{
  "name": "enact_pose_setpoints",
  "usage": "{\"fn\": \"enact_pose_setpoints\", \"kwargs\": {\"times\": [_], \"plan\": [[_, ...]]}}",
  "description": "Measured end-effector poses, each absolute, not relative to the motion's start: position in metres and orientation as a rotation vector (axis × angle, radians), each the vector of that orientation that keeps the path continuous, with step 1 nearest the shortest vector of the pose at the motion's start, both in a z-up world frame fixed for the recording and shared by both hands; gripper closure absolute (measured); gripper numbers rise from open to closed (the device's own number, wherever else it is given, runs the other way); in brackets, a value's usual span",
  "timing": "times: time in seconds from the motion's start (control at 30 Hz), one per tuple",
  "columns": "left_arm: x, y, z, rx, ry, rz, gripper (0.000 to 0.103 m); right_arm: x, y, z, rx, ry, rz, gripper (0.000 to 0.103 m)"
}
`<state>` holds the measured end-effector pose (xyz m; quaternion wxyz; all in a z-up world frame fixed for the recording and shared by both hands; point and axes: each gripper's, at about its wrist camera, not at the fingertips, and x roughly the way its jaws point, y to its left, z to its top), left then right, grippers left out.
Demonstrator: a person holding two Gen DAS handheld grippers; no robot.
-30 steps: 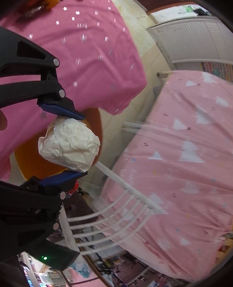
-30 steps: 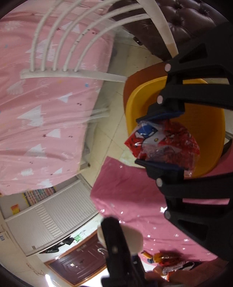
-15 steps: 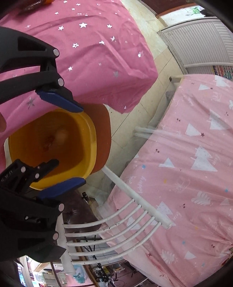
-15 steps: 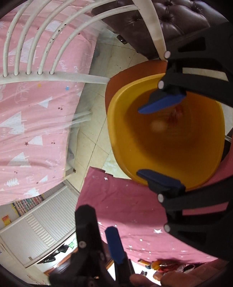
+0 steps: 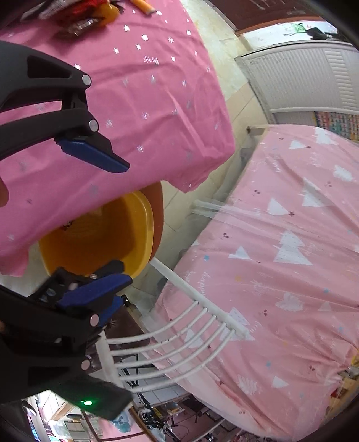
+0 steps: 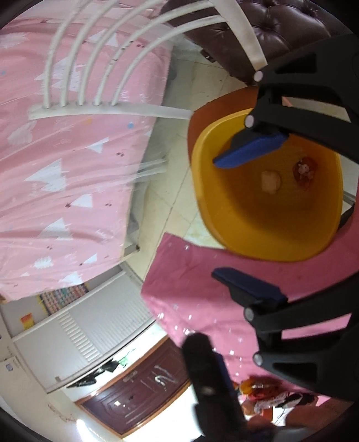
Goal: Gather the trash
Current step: 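Carry both items over the yellow bin and open both tools to drop them, then grasp the pink-and-black sock with the left tool while the right tool grasps the Hello Kitty wrapper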
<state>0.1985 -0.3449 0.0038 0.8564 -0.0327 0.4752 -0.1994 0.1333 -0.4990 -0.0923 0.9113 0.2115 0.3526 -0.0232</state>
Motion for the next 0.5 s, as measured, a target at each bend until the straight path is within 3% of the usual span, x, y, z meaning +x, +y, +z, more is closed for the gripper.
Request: {"fn": "enact_pose_setpoints", "kwargs": {"times": [0.33,0.5], "plan": [[0.132,-0.250,0.031,-0.048,0.812,-0.333,0.024,0.113,-0.447,-0.054,0.366,0.614,0.021,0.031],[0.112,-0.196,0.022,-0.029,0.817,-0.250,0.023,0.110,-0.405,-0.045,0.305,0.605,0.102,0.024]]}}
